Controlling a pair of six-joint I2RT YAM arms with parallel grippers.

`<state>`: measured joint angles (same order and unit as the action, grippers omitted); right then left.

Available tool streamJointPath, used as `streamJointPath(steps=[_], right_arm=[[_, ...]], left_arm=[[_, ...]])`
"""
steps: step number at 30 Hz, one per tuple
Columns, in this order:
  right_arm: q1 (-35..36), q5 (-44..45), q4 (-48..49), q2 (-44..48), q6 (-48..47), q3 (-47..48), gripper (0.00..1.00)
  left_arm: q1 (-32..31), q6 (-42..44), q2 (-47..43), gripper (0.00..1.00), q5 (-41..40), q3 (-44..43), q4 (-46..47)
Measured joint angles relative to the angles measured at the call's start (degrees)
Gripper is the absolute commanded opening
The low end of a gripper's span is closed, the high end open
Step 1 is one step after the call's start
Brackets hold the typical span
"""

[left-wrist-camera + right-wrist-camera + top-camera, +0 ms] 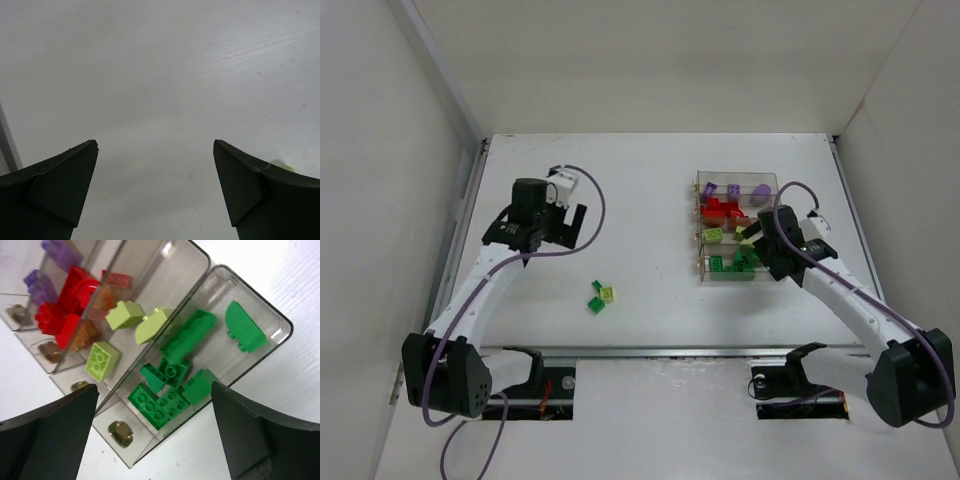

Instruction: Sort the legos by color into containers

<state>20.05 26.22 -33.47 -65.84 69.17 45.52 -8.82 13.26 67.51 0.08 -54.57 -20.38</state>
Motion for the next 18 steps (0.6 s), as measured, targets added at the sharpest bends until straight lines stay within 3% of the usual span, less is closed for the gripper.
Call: streamJointPath(steps=[9,14,18], right_arm=[[0.7,0.4,5.4,5.0,-13.8,3.8,1.00],[1.7,0.4,7.7,1.7,-21.5,8.8,1.00],[2.6,0.4,8.6,-1.1,-25.3,10.4,1.00]], left_arm=[[-21.4,16.4,0.3,0.98,14.5,-3.0,-10.5],[-32.1,18.0,8.3,0.92,12.8,-2.3,-12.3],[-34.6,17.8,14.5,0.91,10.8,-0.2,-12.6]])
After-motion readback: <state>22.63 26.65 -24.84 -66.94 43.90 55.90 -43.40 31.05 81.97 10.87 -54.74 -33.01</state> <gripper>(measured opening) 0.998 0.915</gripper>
